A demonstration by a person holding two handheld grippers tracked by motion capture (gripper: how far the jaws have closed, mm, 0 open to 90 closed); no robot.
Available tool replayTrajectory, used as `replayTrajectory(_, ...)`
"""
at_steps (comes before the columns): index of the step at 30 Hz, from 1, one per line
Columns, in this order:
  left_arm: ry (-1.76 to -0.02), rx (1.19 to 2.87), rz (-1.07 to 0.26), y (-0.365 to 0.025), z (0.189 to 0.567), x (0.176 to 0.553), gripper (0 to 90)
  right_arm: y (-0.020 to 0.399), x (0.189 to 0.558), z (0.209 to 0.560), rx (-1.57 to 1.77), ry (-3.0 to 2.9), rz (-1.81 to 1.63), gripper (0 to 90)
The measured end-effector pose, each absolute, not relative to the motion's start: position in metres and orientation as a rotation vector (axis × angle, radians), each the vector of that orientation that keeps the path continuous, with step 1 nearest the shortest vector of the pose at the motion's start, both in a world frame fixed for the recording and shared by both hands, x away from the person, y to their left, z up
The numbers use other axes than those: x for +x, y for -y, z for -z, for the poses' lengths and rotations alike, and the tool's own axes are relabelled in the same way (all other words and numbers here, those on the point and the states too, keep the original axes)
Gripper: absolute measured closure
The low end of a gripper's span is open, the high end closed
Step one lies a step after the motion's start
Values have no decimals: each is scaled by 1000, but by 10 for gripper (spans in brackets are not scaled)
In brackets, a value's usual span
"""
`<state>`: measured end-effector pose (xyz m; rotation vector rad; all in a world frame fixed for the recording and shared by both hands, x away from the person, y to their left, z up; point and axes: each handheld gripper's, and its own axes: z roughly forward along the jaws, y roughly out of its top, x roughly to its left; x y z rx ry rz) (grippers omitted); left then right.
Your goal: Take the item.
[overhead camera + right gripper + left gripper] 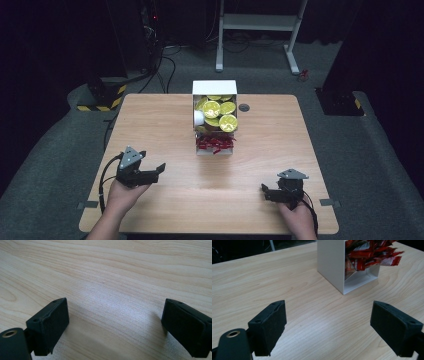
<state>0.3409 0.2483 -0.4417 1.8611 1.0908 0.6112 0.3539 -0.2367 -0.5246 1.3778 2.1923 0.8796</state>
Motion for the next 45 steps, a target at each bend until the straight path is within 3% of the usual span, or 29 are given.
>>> replayTrajectory(45, -961, 1756, -626, -216, 389, 343, 148, 237, 350, 525, 1379, -2187, -877, 76)
